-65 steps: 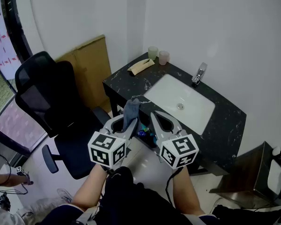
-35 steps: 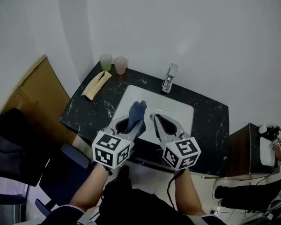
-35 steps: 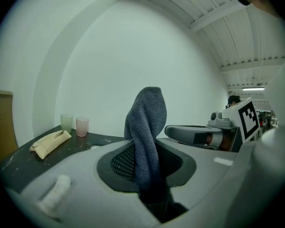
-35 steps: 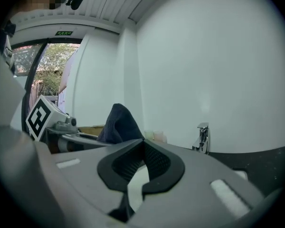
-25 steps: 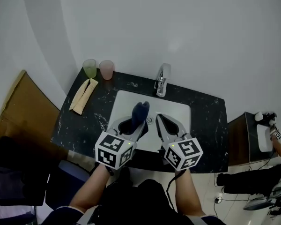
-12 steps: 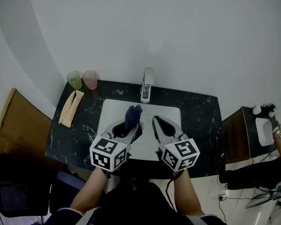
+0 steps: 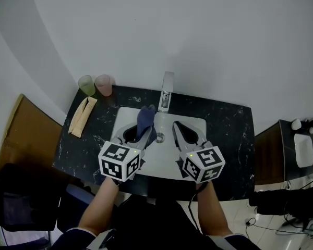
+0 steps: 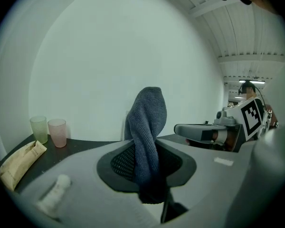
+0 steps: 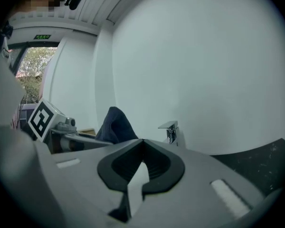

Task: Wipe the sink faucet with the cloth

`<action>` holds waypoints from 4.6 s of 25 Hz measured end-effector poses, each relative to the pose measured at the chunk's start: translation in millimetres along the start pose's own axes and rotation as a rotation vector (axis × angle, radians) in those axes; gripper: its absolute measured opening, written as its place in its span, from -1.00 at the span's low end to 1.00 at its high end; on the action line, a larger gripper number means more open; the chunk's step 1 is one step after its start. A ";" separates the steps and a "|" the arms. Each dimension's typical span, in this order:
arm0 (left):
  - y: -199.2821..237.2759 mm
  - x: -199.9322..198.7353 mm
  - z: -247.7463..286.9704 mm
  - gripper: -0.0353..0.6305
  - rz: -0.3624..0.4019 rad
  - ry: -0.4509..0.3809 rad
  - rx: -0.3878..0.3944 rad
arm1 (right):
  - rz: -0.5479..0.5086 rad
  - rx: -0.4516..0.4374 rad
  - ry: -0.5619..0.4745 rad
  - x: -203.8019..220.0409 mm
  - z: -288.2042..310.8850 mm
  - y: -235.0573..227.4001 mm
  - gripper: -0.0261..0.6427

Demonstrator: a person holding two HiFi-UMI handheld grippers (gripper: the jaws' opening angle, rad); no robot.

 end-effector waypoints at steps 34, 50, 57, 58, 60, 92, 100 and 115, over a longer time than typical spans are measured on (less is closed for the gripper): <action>135.2 6.2 199.8 -0.62 -0.082 0.187 0.100 | -0.155 0.132 0.187 19.1 98.9 -14.4 -0.90; 142.3 15.8 219.8 -0.62 -0.324 0.183 0.112 | -0.129 0.123 0.174 20.2 98.1 -14.7 -0.90; 141.5 11.0 217.3 -0.62 -0.395 0.139 0.158 | -0.118 0.118 0.168 20.2 97.9 -16.6 -0.90; 140.7 9.2 216.5 -0.62 -0.396 0.133 0.162 | -0.117 0.119 0.168 20.3 97.9 -16.7 -0.90; 140.0 3.9 213.3 -0.62 -0.395 0.116 0.163 | -0.117 0.120 0.168 20.5 98.1 -16.5 -0.90; 121.3 -61.8 180.7 -0.62 -0.344 -0.049 0.228 | -0.118 0.117 0.167 22.0 102.5 -15.5 -0.90; 134.2 -28.5 198.3 -0.62 -0.389 0.011 0.180 | -0.126 0.110 0.173 21.9 102.7 -15.2 -0.90; 135.1 15.9 213.6 -0.62 -0.343 0.211 0.103 | -0.124 0.091 0.170 21.9 103.0 -17.0 -0.90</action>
Point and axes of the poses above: the fingertips, and each gripper's own axes: z forward along the fingers, y to its left, x out of its underside, the point moved 8 cm from there along -z, backward along the fingers, and after that the axes turned 4 degrees about x, right-handed, at the moved point
